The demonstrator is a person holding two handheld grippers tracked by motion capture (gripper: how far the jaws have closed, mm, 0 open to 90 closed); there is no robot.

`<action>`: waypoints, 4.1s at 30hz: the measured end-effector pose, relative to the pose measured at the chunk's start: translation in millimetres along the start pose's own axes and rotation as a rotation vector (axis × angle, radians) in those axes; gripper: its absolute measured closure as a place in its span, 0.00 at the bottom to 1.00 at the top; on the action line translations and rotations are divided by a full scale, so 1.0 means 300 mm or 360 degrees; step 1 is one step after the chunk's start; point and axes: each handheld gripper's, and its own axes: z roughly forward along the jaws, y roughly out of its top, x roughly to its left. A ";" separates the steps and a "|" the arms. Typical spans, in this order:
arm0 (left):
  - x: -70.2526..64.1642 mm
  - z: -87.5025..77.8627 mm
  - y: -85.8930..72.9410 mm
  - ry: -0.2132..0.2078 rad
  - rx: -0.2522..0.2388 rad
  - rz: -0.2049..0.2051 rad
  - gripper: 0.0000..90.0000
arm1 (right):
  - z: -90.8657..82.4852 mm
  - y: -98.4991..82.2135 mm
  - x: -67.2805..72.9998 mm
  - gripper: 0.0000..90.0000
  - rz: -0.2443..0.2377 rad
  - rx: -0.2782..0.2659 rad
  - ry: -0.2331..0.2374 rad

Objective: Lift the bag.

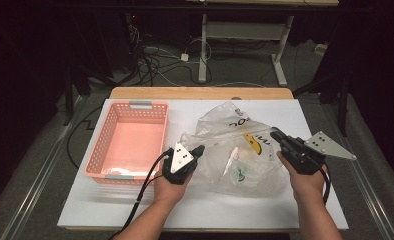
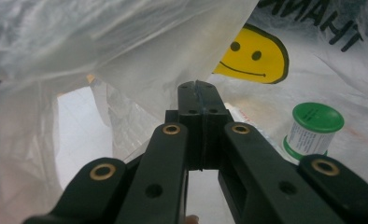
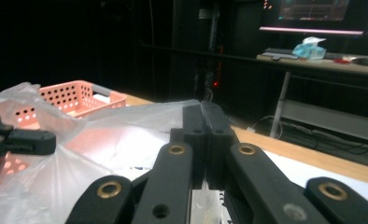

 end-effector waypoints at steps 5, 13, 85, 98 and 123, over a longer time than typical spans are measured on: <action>-0.019 0.014 0.041 -0.0012 -0.0042 -0.0002 0.98 | -0.014 0.029 -0.018 1.00 -0.0006 -0.0023 -0.0036; -0.021 0.025 0.132 0.0020 -0.0119 0.0034 0.98 | -0.017 0.078 -0.070 1.00 -0.0018 -0.0067 -0.0118; 0.192 0.058 0.370 0.0133 -0.0062 0.0000 0.76 | 0.187 0.142 -0.173 1.00 -0.0015 -0.0019 -0.0271; 0.120 -0.068 0.228 0.0034 0.0002 -0.0090 0.52 | 0.175 0.136 -0.191 1.00 -0.0021 0.0007 -0.0305; -0.054 -0.045 -0.007 -0.0253 0.0233 -0.0162 0.01 | 0.040 0.224 -0.139 0.88 -0.0093 -0.0136 -0.0201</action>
